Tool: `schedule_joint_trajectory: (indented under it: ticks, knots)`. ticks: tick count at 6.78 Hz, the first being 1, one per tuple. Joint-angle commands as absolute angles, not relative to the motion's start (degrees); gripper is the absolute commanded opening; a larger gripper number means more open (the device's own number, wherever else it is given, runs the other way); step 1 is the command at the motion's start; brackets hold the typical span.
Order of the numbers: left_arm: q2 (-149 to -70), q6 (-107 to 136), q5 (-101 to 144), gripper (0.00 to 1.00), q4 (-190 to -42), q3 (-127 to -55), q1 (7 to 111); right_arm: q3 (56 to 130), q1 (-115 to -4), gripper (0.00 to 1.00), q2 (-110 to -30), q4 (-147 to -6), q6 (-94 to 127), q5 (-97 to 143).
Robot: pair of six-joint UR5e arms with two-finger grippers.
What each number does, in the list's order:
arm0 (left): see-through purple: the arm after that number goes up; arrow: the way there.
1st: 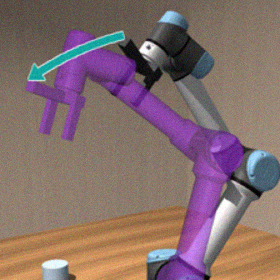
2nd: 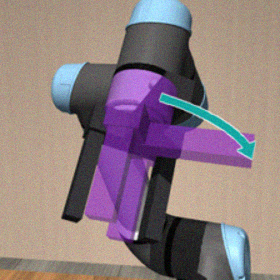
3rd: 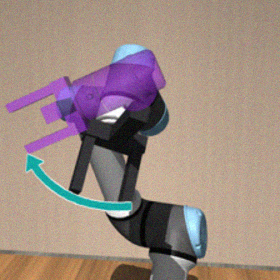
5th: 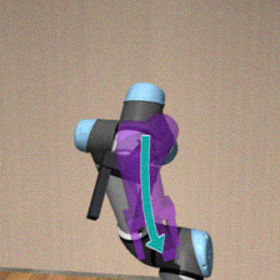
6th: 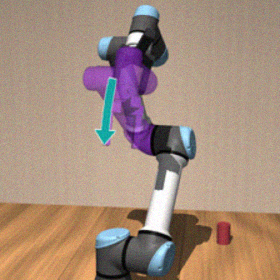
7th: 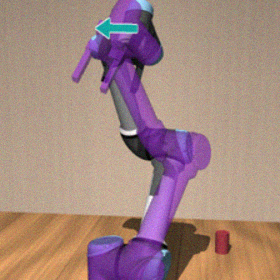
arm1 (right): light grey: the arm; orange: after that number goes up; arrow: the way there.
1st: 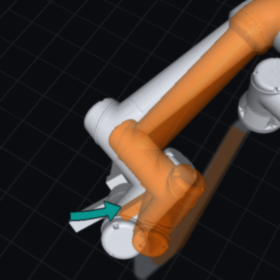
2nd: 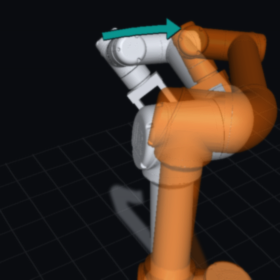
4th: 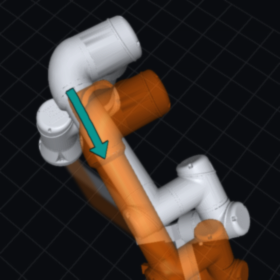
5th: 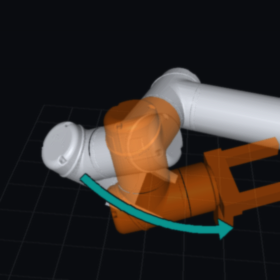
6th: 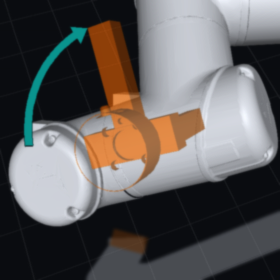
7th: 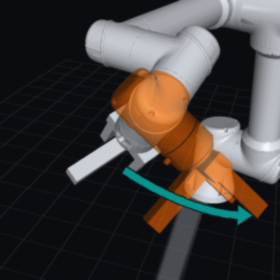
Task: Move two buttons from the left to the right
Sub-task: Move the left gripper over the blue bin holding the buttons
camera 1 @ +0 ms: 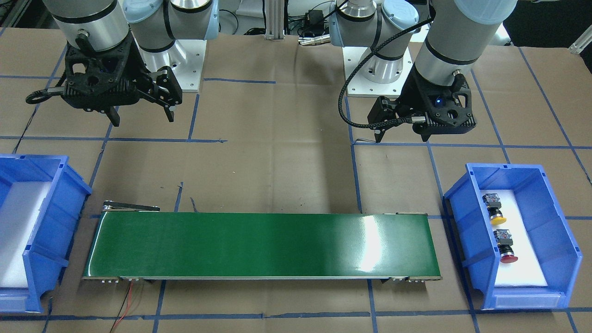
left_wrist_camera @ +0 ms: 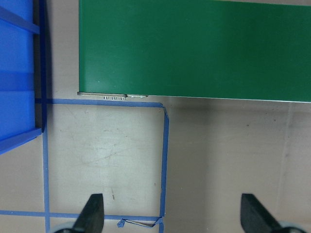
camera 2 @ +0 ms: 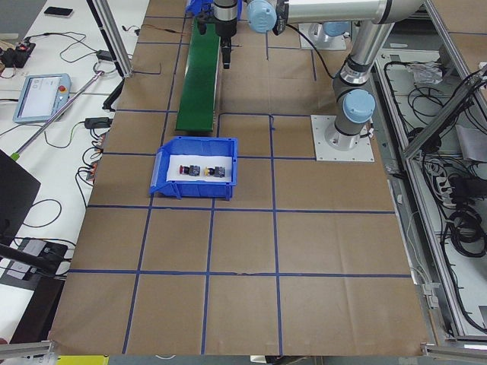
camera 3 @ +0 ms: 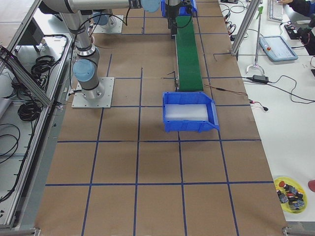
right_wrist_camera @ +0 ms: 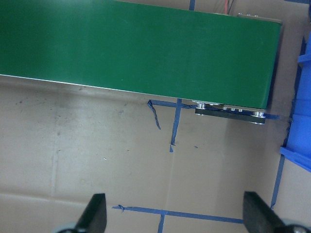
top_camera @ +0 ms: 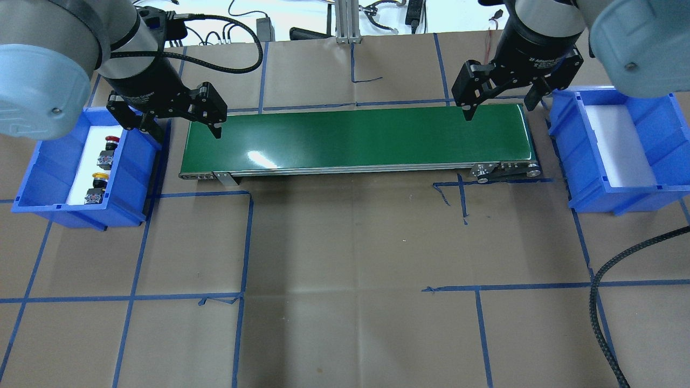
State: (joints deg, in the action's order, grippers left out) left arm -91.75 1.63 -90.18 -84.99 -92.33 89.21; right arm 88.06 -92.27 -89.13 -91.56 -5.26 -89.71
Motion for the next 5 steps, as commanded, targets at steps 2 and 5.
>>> schedule_joint_trajectory:
  ticks: [2, 5]
  knots:
    - [-91.67, 1.58, -90.18, 1.00, -84.99, -92.37, 89.21, 88.16, -92.11, 1.00, -88.77, -91.67, -5.36, -89.56]
    - [-91.58, 1.41, -90.18, 1.00, -84.99, -92.46, 89.21, 88.24, -90.35, 1.00, -88.68, -91.58, -5.36, -89.30]
